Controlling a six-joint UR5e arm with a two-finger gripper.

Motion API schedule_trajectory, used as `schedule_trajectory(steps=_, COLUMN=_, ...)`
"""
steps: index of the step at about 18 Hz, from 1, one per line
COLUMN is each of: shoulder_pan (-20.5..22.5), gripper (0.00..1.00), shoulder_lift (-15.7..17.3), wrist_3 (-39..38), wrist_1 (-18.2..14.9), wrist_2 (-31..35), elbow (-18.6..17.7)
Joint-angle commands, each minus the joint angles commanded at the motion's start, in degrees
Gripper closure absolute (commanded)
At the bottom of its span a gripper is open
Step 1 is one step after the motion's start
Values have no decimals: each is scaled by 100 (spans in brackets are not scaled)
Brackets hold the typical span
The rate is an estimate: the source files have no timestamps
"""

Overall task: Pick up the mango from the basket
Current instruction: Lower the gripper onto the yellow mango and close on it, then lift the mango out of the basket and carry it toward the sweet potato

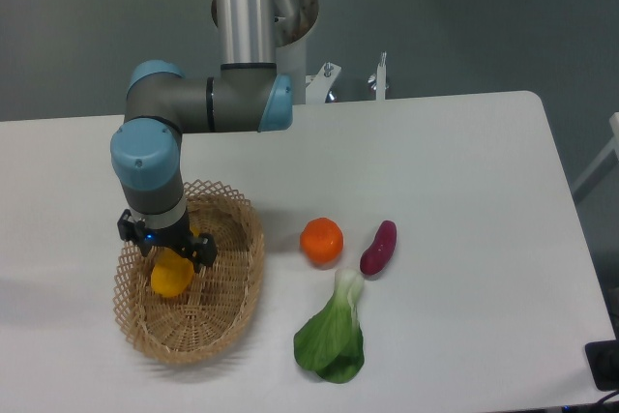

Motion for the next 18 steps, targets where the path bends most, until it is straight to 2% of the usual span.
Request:
schedule_trajectory(steps=5, shoulder_pan=0, gripper=13, shoulder_lift=-44, wrist_3=9, wrist_1=70, wrist_2=9, elbow=18)
schedule_trajectory(steps=7, shoulder_pan=0, gripper=24, shoulder_lift=-44, wrist_3=9, wrist_1=70, wrist_2=122, elbow=-9)
schedule_trajectory(steps=8, shoulder_pan=-9, gripper=36, shoulder_lift=-44, wrist_3=9, wrist_1=70, wrist_2=193, elbow=-9)
schedule_trajectory(steps=10, shoulder_pan=-17, gripper=44, shoulder_lift=-26, wrist_3=9, wrist_1=70, wrist_2=211, elbow=-17)
schedule_trajectory(steps=14, shoulder_pan=-26, gripper=52, shoulder_lift=9, wrist_3=17, wrist_1=70, wrist_2=211, elbow=-17)
schedule_trajectory(steps=18, shoulder_pan=-9, gripper=52, shoulder_lift=149, wrist_3=79, wrist_1=70, wrist_2=211, elbow=26)
